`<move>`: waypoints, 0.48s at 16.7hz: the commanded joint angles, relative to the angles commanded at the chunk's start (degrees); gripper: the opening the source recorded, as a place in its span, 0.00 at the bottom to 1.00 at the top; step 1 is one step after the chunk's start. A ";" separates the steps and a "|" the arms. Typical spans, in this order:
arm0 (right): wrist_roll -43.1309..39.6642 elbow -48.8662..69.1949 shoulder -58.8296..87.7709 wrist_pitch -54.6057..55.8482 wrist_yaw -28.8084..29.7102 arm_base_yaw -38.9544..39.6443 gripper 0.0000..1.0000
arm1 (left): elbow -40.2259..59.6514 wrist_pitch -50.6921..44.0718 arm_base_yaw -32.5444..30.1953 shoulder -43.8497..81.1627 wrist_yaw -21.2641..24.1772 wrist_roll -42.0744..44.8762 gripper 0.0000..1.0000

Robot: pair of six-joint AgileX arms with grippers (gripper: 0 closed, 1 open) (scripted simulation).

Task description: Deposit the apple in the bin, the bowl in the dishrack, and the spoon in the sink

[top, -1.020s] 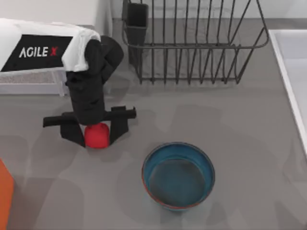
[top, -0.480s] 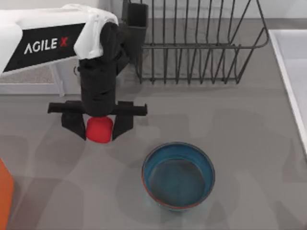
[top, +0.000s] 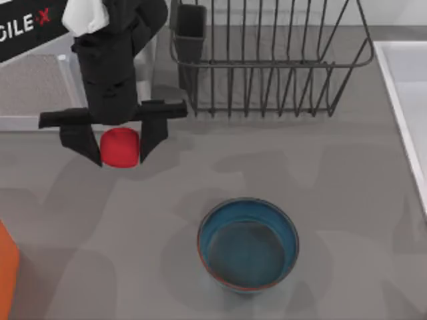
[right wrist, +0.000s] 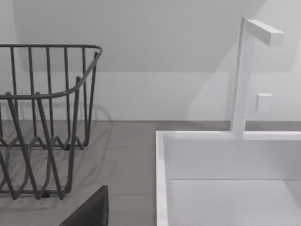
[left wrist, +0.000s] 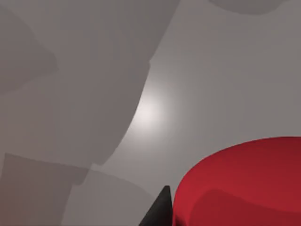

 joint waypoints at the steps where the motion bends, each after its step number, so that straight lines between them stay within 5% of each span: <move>1: 0.00 0.00 0.00 0.00 0.00 0.00 1.00 | 0.00 0.00 0.00 0.00 0.00 0.00 0.00; 8: 0.00 0.00 0.00 0.00 0.00 0.00 1.00 | -8.00 -0.04 -1.27 -2.69 -1.15 -8.73 0.00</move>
